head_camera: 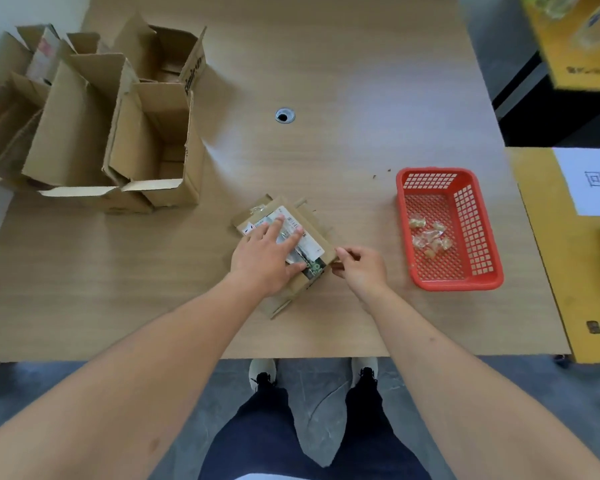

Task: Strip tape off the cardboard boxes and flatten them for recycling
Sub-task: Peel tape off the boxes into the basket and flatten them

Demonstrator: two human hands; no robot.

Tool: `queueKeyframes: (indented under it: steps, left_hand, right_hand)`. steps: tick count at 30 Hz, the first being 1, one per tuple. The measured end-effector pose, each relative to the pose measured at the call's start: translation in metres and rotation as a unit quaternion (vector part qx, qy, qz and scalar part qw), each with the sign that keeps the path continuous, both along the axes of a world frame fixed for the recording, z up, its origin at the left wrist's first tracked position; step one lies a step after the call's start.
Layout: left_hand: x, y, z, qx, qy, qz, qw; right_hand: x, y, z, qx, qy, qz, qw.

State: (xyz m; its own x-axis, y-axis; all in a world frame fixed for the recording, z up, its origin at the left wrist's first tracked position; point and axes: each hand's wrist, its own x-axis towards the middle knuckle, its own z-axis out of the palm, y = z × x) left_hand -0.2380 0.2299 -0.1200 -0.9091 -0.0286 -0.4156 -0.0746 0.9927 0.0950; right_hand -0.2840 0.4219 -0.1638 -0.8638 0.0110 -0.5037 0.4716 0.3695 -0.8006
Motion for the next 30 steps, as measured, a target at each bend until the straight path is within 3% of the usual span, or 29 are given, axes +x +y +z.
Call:
queueKeyframes:
  steps: [8, 15, 22, 30]
  left_hand:
    - [0.0, -0.016, 0.002, 0.01, -0.019, -0.033, 0.999]
    - [0.0, -0.013, -0.003, 0.03, -0.031, -0.012, 0.999]
    - [-0.001, -0.006, 0.008, 0.054, -0.066, 0.02, 0.996]
    - [-0.001, 0.024, 0.004, 0.058, -0.037, 0.101, 0.993]
  right_hand:
    - [0.007, 0.002, 0.005, -0.102, -0.067, -0.007, 0.992]
    - [-0.004, 0.003, -0.004, -0.079, -0.08, 0.033, 0.993]
    - [0.001, -0.003, -0.003, 0.033, -0.034, 0.073, 0.996]
    - [-0.003, 0.021, 0.011, -0.03, 0.056, 0.011, 0.998]
